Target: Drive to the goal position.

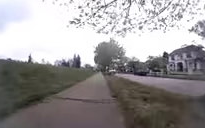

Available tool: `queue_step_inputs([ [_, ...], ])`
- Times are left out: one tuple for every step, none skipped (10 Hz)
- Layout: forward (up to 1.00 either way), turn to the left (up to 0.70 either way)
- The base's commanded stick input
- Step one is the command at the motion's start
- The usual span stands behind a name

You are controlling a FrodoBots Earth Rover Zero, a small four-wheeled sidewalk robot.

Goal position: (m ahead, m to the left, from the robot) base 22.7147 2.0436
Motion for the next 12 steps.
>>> queue_step_inputs([
  [1.00, 0.00],
  [1.00, 0.00],
  [1.00, 0.00],
  [1.00, 0.00],
  [1.00, 0.00],
  [1.00, 0.00],
  [1.00, 0.00],
  [1.00, 0.06],
  [1.00, 0.29],
  [1.00, 0.38],
  [1.00, 0.32],
  [1.00, 0.15],
])
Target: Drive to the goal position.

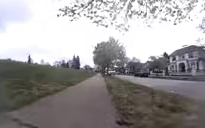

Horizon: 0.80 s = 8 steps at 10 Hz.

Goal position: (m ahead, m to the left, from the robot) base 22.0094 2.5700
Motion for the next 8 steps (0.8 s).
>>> queue_step_inputs([
  [1.00, 0.00],
  [1.00, 0.00],
  [1.00, 0.00],
  [1.00, 0.00],
  [1.00, 0.00],
  [1.00, 0.00],
  [1.00, 0.00],
  [1.00, 0.00],
])
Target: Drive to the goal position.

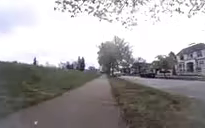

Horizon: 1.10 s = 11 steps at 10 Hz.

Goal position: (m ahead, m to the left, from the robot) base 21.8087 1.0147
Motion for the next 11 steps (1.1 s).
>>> queue_step_inputs([
  [1.00, 0.00],
  [1.00, 0.00],
  [1.00, 0.00],
  [1.00, 0.00],
  [1.00, 0.00],
  [1.00, 0.00],
  [1.00, 0.00],
  [1.00, 0.00],
  [1.00, 0.00],
  [1.00, 0.00],
  [1.00, 0.00],
])
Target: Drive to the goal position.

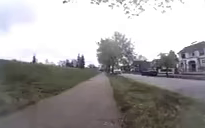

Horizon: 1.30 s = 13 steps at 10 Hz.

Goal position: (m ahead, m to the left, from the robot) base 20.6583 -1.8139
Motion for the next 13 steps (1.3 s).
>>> queue_step_inputs([
  [1.00, 0.00],
  [1.00, 0.00],
  [1.00, 0.00],
  [1.00, 0.00],
  [0.55, 0.00],
  [0.08, 0.00],
  [0.00, 0.00],
  [0.00, 0.00],
  [0.00, 0.00],
  [0.00, 0.00],
  [0.00, 0.00],
  [0.00, 0.00],
  [0.00, 0.00],
])
